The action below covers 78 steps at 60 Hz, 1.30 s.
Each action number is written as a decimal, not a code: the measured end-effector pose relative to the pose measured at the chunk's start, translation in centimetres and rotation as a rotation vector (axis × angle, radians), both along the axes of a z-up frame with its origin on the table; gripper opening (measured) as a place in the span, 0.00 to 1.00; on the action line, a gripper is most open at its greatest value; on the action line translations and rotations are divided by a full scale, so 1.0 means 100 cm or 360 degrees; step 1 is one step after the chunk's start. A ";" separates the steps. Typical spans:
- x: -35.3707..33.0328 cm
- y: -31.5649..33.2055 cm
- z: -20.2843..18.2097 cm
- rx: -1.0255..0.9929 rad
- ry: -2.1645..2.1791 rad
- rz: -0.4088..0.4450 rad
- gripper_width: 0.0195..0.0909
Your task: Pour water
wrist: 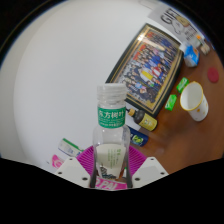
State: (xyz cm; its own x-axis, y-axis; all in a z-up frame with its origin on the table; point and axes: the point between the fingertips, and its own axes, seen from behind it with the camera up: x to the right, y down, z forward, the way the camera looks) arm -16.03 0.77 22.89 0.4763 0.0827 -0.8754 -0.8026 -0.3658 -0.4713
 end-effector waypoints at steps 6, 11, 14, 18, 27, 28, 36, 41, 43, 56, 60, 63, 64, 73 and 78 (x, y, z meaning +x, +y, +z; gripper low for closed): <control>0.026 0.024 0.008 -0.0061 0.0467 -0.0022 0.30; 0.053 0.042 0.005 -0.0094 0.0754 -0.0075 0.30; 0.067 0.050 0.003 -0.0114 0.0915 -0.0100 0.30; 0.082 0.060 -0.001 -0.0144 0.1164 -0.0118 0.30; 0.103 0.074 -0.020 -0.0238 0.1583 -0.0170 0.30; 0.104 0.075 -0.022 -0.0242 0.1618 -0.0172 0.30; 0.110 0.080 -0.038 -0.0298 0.1771 -0.0190 0.30; 0.106 0.080 -0.044 -0.0335 0.1751 -0.0179 0.30; 0.103 0.080 -0.046 -0.0347 0.1721 -0.0170 0.30; 0.097 0.074 -0.033 -0.0306 0.1011 -0.0070 0.30; 0.108 0.072 -0.026 -0.0244 0.0652 -0.0058 0.31; 0.122 0.070 -0.016 -0.0173 0.0383 -0.0057 0.30; 0.125 0.071 -0.014 -0.0155 0.0286 -0.0070 0.30; 0.186 0.071 0.009 0.0037 -0.0489 -0.0140 0.30; 0.231 0.068 0.012 0.0113 -0.0883 -0.0196 0.30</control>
State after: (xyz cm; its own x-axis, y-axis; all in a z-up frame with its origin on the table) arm 7.04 7.53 24.11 0.8728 0.0470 -0.4858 -0.4626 -0.2374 -0.8542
